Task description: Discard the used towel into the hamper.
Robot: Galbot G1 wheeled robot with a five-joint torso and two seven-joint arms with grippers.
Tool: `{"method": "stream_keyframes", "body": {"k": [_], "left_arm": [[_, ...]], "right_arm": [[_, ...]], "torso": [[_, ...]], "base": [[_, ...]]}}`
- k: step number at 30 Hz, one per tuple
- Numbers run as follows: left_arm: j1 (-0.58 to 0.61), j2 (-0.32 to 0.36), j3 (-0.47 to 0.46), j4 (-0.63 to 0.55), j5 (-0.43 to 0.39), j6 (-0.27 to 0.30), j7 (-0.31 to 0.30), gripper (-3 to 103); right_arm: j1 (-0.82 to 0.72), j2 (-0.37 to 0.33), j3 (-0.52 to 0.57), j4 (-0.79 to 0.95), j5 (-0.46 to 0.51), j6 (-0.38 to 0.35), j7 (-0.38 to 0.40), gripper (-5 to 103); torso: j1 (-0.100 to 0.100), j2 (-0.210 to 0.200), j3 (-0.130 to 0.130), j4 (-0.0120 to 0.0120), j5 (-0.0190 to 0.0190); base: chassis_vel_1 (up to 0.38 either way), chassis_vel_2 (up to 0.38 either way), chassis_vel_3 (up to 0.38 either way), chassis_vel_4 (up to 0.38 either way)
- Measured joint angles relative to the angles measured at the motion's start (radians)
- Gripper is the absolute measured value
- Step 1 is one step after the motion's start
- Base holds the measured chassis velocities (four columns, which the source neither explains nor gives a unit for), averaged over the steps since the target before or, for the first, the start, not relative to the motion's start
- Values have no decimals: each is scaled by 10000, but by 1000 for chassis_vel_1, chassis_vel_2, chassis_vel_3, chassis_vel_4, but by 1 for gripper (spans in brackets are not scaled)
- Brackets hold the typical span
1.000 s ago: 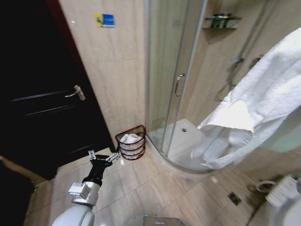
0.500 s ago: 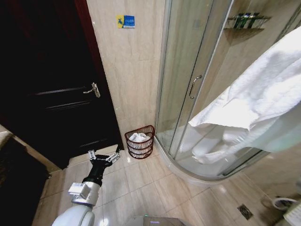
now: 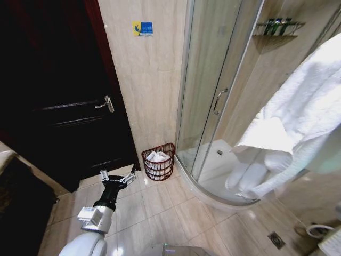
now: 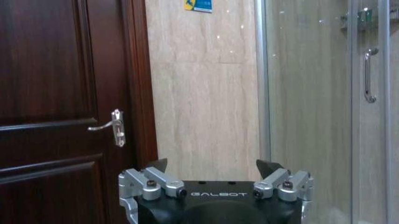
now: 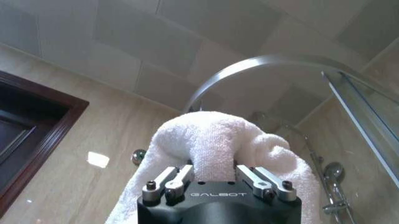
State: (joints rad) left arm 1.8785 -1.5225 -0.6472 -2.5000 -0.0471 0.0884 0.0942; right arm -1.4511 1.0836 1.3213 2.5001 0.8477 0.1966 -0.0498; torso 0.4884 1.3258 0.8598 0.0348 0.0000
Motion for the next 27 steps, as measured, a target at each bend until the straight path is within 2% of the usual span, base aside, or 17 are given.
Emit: {"method": "stream_keyframes", "body": {"k": [7, 27], "left_arm": [[0, 1, 0, 0, 0, 0, 0, 93], [0, 0, 0, 0, 0, -1, 0, 93]], "right_arm": [[5, -17, -1, 0, 30, 29, 7, 20], [-41, 4, 33, 0, 140, 88, 49, 20]], "torso": [[99, 231, 135, 0, 0], [80, 192, 115, 1, 0]], "base": [[0, 0, 0, 0], [22, 19, 16, 23]]}}
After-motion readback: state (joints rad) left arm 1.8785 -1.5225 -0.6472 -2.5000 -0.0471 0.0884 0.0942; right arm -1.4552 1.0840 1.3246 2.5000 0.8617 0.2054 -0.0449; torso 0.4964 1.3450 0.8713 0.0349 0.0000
